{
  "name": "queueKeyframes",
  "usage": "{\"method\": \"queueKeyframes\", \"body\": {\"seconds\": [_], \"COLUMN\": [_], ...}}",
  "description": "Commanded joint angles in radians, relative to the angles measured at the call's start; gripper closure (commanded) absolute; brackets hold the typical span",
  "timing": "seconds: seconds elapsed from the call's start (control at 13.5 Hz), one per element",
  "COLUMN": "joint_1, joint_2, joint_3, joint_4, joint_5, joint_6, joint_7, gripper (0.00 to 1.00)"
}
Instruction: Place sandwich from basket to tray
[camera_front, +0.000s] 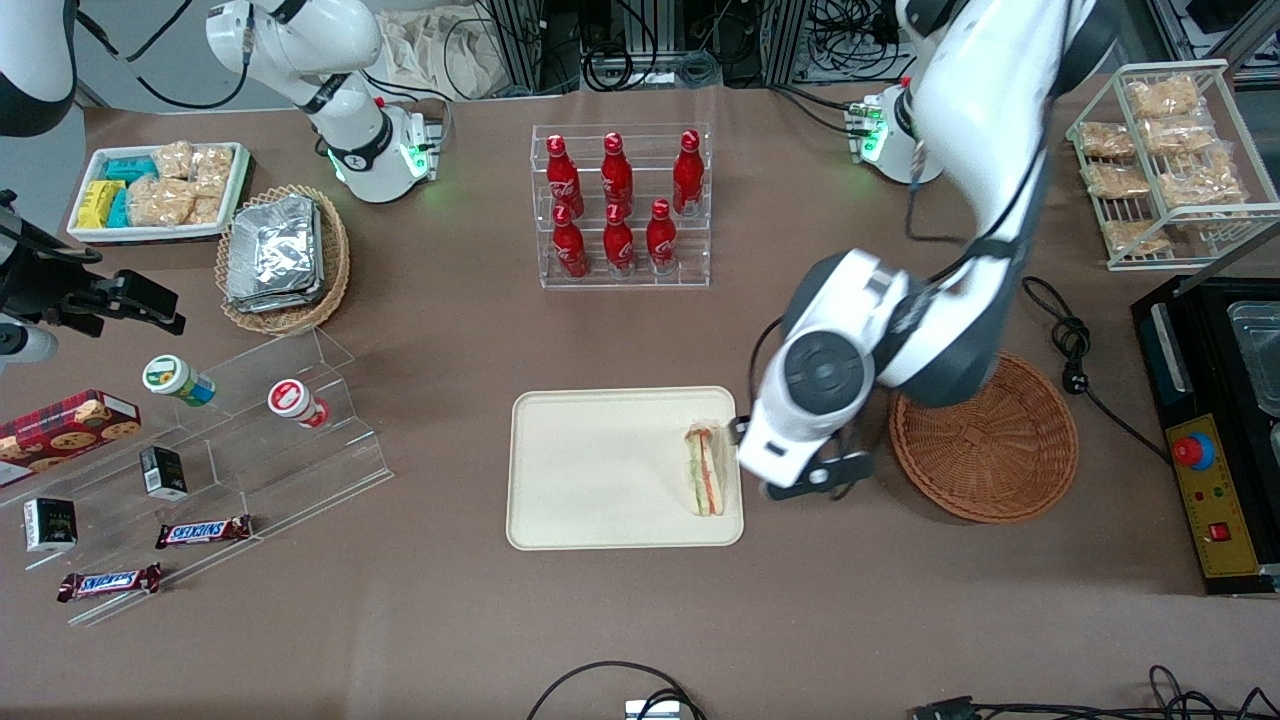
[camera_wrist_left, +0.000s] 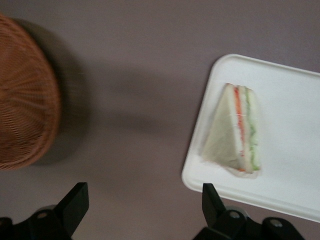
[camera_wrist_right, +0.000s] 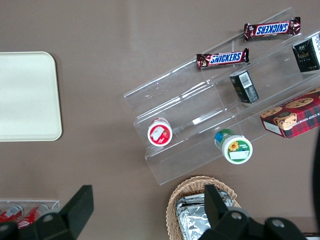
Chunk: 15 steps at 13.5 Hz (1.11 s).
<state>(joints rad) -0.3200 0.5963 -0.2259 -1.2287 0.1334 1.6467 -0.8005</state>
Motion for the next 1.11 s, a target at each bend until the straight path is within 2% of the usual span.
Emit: {"method": "queueKeyframes", "body": {"seconds": [0.0, 0.15, 0.3, 0.44, 0.67, 0.89, 1.04], "joint_1": [0.071, 0.11, 0.143, 0.159, 0.238, 0.33, 0.381], "joint_2": [-0.333, -0.493, -0.57, -0.595, -0.613, -0.642, -0.656], "joint_3": [-0.001, 0.0, 0.0, 0.003, 0.003, 0.003, 0.005], "joint_4": [-0.407, -0.625, -0.715, -0.724, -0.721, -0.71, -0.706], "joint_5": [-0.014, -0.015, -0.015, -0.015, -0.027, -0.07, -0.07], "joint_6": [0.088, 0.175, 0.229, 0.222, 0.22, 0.164, 0.134], "joint_7": [-0.025, -0.025, -0.025, -0.011, 0.001, 0.206, 0.327], "gripper": [0.0, 0.0, 0.0, 0.0, 0.0, 0.0, 0.0]}}
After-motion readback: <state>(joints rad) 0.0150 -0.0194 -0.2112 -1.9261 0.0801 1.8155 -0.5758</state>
